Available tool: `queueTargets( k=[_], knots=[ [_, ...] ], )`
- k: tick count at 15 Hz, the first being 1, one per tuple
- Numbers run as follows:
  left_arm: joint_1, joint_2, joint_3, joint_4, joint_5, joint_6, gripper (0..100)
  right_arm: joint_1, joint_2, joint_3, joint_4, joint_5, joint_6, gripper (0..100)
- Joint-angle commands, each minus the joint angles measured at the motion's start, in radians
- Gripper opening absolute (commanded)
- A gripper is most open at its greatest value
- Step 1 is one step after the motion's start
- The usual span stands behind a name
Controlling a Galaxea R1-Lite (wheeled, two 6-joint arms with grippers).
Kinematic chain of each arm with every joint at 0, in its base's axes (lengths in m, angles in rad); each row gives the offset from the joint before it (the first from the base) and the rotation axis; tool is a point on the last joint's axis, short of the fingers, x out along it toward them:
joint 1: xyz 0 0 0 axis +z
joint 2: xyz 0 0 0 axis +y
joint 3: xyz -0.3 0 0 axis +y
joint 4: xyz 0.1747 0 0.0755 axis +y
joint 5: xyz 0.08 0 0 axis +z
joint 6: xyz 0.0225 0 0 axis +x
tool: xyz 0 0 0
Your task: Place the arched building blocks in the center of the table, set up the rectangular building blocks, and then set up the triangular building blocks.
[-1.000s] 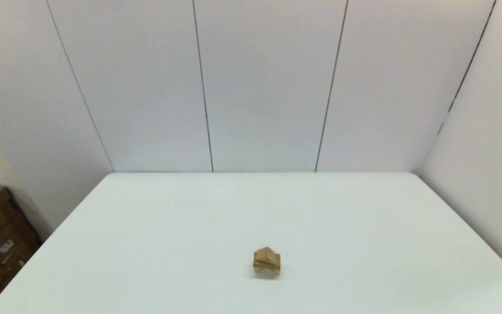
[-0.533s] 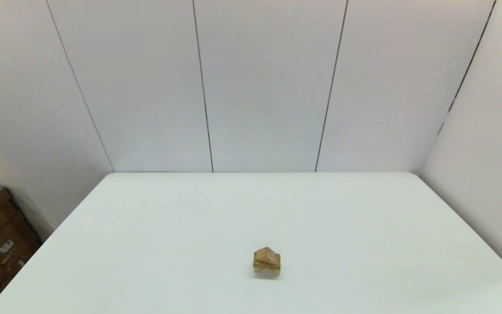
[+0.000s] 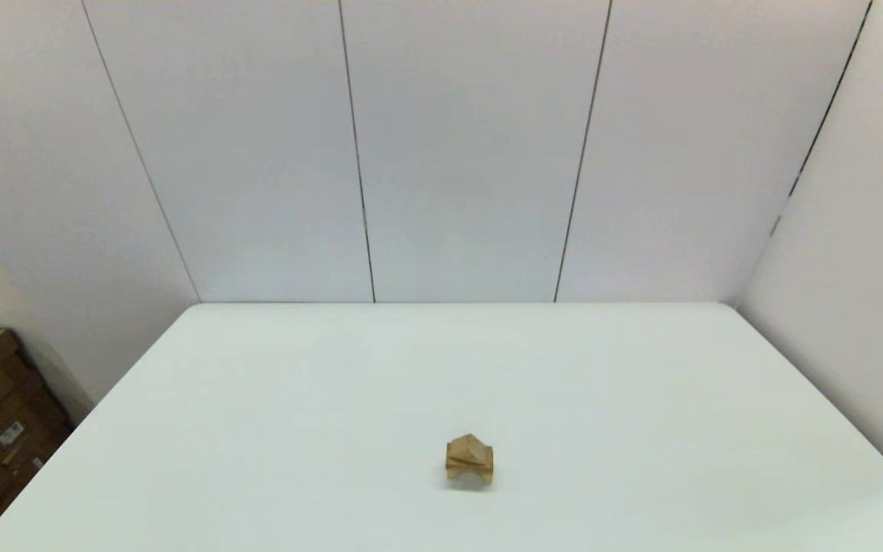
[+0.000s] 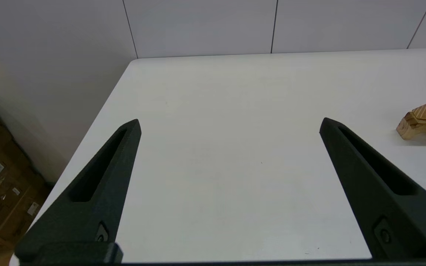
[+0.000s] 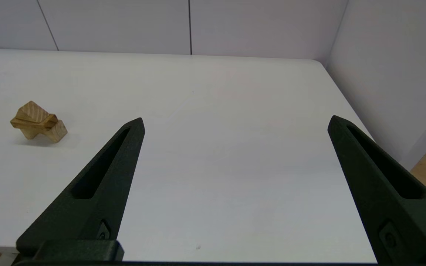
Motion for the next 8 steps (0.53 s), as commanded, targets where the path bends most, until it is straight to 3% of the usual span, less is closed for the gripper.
queueTargets(
  k=[1,8],
  knots=[
    [0.000,0.000,0.000,0.000,0.000,0.000,100,0.000,0.000,0.000,0.000,-0.001,0.001,100],
    [0.000,0.000,0.000,0.000,0.000,0.000,100,0.000,0.000,0.000,0.000,-0.001,-0.001,100]
  ],
)
